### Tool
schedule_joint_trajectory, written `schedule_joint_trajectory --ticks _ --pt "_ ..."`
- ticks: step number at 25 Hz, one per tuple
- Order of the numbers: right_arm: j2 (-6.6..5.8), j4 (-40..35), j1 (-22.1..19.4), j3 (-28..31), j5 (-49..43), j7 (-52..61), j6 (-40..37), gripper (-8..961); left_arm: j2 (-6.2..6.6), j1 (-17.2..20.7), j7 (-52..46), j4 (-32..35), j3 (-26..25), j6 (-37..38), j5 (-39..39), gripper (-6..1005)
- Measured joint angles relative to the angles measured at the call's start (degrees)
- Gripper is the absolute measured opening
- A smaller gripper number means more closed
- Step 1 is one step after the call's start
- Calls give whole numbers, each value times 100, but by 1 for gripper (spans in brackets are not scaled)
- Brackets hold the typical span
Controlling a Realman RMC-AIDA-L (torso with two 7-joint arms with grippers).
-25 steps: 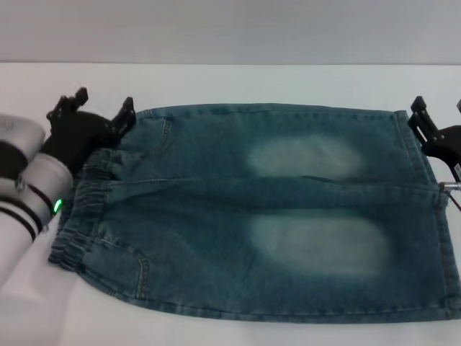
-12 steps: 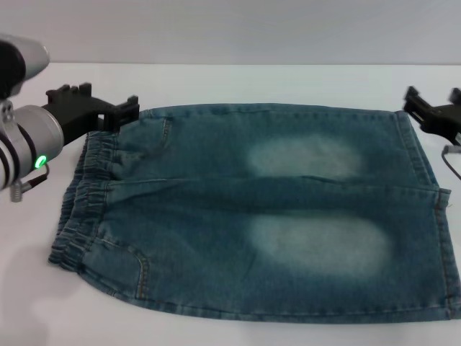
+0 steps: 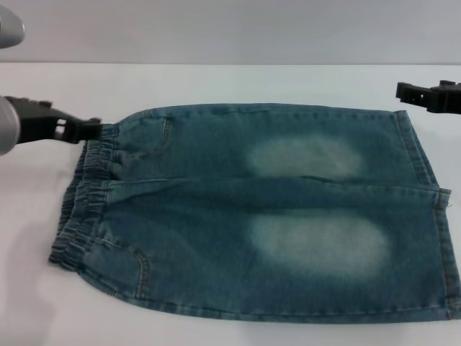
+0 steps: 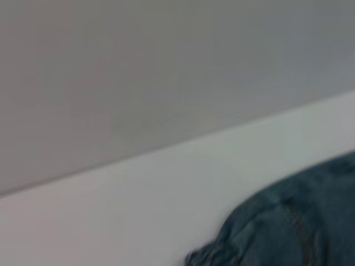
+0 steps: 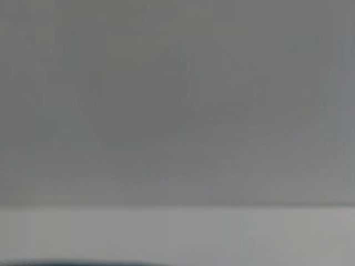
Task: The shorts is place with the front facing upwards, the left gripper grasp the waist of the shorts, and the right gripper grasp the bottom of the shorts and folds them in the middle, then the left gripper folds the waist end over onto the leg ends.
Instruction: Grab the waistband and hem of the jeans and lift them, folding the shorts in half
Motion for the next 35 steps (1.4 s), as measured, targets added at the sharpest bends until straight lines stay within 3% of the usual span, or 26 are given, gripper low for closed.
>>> schedule_joint_trajectory --ticks 3,6,12,23,35 --pt "0 266 534 333 -910 561 1259 767 1 -124 -52 -29 -107 -412 143 813" --pt "12 360 927 656 -938 513 2318 767 8 -283 -28 -24 -220 -918 118 814" --pt "36 942 901 1091 -772 523 3410 768 8 -329 33 17 -326 -1620 67 814" --pt "59 1417 189 1472 -787 591 3676 767 1 -299 -96 242 -402 -2584 124 805" --pt "73 1337 308 1388 -1125 535 3380 768 -22 -656 -283 867 -269 -2698 80 773"
